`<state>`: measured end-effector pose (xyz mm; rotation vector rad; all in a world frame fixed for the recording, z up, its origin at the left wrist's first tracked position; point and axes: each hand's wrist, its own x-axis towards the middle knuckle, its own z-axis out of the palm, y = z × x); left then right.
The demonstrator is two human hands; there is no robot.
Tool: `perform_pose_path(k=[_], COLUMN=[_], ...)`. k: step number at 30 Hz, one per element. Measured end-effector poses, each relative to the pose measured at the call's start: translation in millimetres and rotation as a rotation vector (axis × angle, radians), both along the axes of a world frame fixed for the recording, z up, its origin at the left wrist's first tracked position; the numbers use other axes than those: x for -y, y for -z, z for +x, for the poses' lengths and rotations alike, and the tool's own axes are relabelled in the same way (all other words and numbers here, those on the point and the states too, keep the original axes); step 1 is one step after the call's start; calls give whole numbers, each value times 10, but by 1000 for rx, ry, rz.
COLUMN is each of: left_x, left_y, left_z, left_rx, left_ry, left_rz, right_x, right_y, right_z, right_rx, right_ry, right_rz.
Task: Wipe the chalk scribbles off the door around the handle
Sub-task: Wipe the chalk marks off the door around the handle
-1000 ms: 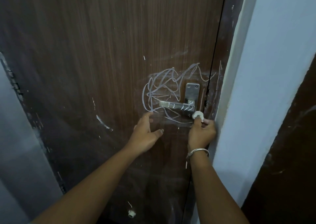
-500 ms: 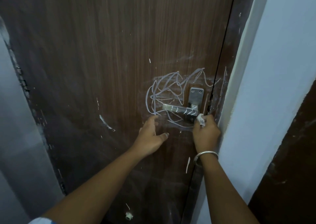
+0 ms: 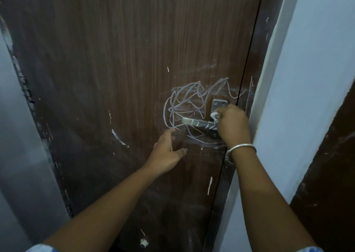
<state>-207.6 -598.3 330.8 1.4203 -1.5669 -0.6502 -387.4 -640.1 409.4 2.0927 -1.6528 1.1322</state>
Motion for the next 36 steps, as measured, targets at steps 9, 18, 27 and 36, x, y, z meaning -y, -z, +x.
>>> perform_pose_path(k=[9,18,27,36], left_x=[-17,-57,-92,-70], left_y=[14,-43,-79,-64], left_z=[-76,-115,-135,-86], left_rx=[-30,-35,-33,-34], left_ry=[4,17,16,8], left_rz=[8,-1,-5,17], right_x=[85,-7,-70,-146], right_y=[-198,-176,-36,-37], right_z=[6,-128,-94,-71], right_rx=[-119,26,102,-59], right_ry=[9,-89,-119,-21], right_rz=[221,247,185,119])
